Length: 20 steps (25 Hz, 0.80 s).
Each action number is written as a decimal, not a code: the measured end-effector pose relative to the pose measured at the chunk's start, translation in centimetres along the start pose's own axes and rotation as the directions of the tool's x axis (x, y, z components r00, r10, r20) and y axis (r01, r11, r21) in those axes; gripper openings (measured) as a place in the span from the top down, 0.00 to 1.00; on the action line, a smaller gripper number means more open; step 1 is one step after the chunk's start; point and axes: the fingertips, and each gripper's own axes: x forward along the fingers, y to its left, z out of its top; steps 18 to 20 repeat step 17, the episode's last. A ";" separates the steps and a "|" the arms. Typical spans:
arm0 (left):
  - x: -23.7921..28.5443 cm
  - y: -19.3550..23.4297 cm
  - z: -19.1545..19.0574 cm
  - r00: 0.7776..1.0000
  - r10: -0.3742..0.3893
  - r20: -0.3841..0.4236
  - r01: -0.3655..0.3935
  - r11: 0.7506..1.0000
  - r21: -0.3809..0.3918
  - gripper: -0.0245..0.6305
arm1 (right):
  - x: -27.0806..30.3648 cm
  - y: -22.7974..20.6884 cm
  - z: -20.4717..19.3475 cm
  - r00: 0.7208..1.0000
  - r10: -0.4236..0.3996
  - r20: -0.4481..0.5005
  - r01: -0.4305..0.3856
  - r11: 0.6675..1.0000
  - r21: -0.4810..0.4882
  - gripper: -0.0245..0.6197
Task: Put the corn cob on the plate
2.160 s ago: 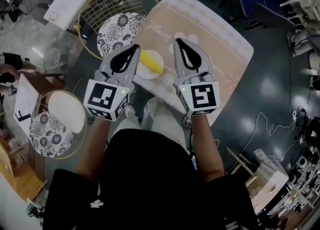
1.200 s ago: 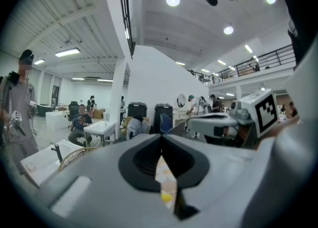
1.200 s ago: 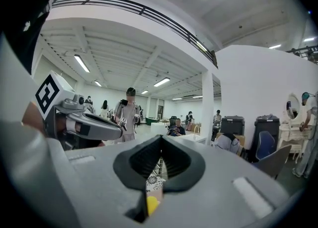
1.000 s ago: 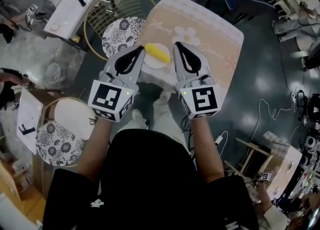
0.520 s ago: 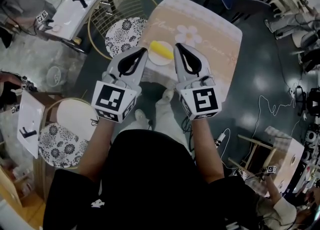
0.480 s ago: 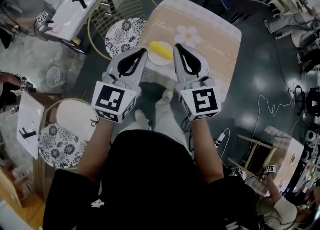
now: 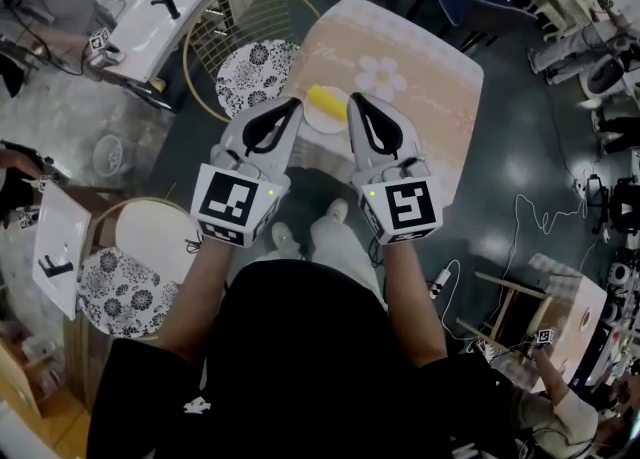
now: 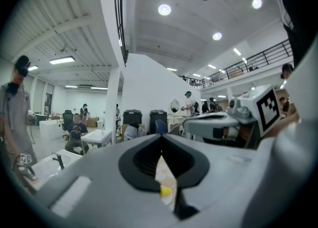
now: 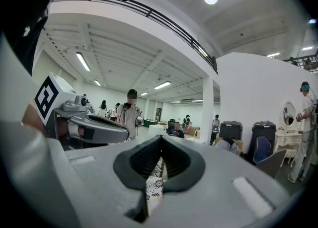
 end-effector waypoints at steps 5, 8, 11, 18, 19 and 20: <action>0.0 -0.2 0.8 1.000 0.014 0.017 -0.015 1.000 0.011 0.95 | -0.4 -0.1 0.5 1.000 0.013 0.011 -0.013 1.000 -0.013 0.96; 0.2 -0.5 1.3 0.999 0.029 0.024 -0.029 0.999 0.014 0.95 | -0.9 -0.5 1.1 0.999 0.020 0.029 -0.020 1.000 -0.016 0.96; 0.4 -1.0 1.4 0.999 0.049 0.023 -0.049 0.999 0.003 0.95 | -1.7 -0.8 1.6 0.999 0.036 0.036 -0.035 0.999 -0.020 0.96; 1.2 -3.7 1.4 0.998 0.058 0.018 -0.059 0.998 0.014 0.96 | -3.9 -1.5 1.6 0.997 0.066 0.039 -0.065 0.998 -0.021 0.96; 1.2 -3.7 1.4 0.998 0.058 0.018 -0.059 0.998 0.014 0.96 | -3.9 -1.5 1.6 0.997 0.066 0.039 -0.065 0.998 -0.021 0.96; 1.2 -3.7 1.4 0.998 0.058 0.018 -0.059 0.998 0.014 0.96 | -3.9 -1.5 1.6 0.997 0.066 0.039 -0.065 0.998 -0.021 0.96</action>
